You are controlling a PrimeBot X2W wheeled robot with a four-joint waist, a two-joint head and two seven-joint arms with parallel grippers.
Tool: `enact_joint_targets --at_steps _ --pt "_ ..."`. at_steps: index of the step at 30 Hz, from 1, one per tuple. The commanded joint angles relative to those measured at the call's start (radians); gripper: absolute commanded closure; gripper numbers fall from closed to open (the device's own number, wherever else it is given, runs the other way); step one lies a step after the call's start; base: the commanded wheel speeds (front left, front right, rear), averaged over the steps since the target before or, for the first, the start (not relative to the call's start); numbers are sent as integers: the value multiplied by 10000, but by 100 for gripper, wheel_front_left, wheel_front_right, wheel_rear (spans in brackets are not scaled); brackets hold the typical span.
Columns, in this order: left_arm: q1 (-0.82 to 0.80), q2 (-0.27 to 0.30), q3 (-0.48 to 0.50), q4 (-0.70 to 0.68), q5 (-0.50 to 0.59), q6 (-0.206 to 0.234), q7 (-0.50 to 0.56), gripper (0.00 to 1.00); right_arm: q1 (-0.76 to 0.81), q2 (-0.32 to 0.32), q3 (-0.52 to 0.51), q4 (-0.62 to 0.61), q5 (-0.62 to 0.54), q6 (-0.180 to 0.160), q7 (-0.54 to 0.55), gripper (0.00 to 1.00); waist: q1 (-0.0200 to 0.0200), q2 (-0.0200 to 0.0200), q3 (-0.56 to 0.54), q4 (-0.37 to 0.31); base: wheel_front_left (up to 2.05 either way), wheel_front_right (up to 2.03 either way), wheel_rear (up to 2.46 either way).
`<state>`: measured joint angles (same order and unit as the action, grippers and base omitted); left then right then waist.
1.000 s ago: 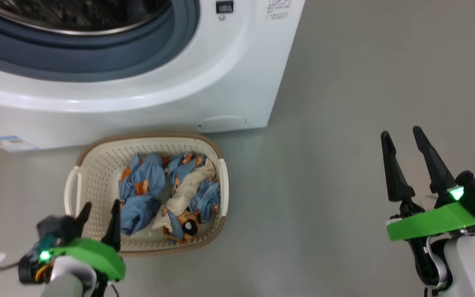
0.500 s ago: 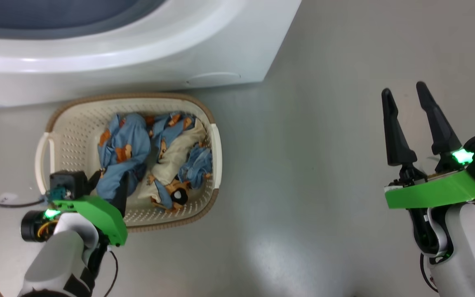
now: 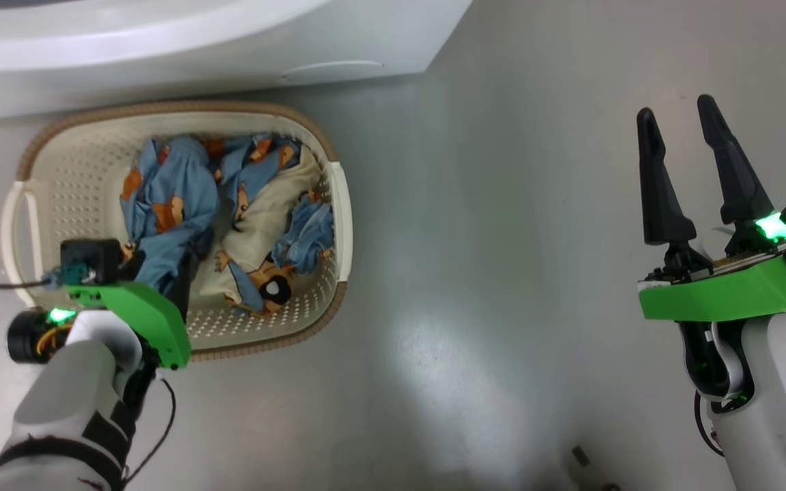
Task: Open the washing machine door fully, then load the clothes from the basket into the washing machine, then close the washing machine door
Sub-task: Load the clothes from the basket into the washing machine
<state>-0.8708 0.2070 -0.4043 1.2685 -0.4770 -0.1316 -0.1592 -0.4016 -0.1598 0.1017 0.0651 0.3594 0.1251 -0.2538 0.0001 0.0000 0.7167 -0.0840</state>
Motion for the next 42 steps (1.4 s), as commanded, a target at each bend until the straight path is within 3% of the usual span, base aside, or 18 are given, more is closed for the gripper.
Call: enact_joint_targets --at_steps 1,23,39,40,41,42 --pt "19 447 160 11 -123 10 -4 0 101 25 223 -277 -97 56 -80 0 -1 0 253 -76 0 0 0" --pt "-1017 907 235 216 -400 1110 944 0 -245 150 287 -747 -141 56 -80 0 -1 0 1616 -308 0 0 0" --pt "-1303 1109 -79 221 -307 1320 1412 0 -242 256 478 -862 -172 56 -80 0 -1 0 1877 -427 0 0 0" --pt "-1314 1124 -100 221 -303 1318 1443 18 -241 259 489 -868 -171 56 -80 0 -1 0 1881 -436 0 0 0" --pt "-1324 1134 -122 221 -298 1314 1463 55 -241 260 502 -870 -169 56 -80 0 -1 0 1883 -446 0 0 0" --pt "-1334 1141 -152 221 -284 1315 1479 74 -242 260 514 -870 -167 56 -80 0 -1 0 1880 -455 0 0 0"
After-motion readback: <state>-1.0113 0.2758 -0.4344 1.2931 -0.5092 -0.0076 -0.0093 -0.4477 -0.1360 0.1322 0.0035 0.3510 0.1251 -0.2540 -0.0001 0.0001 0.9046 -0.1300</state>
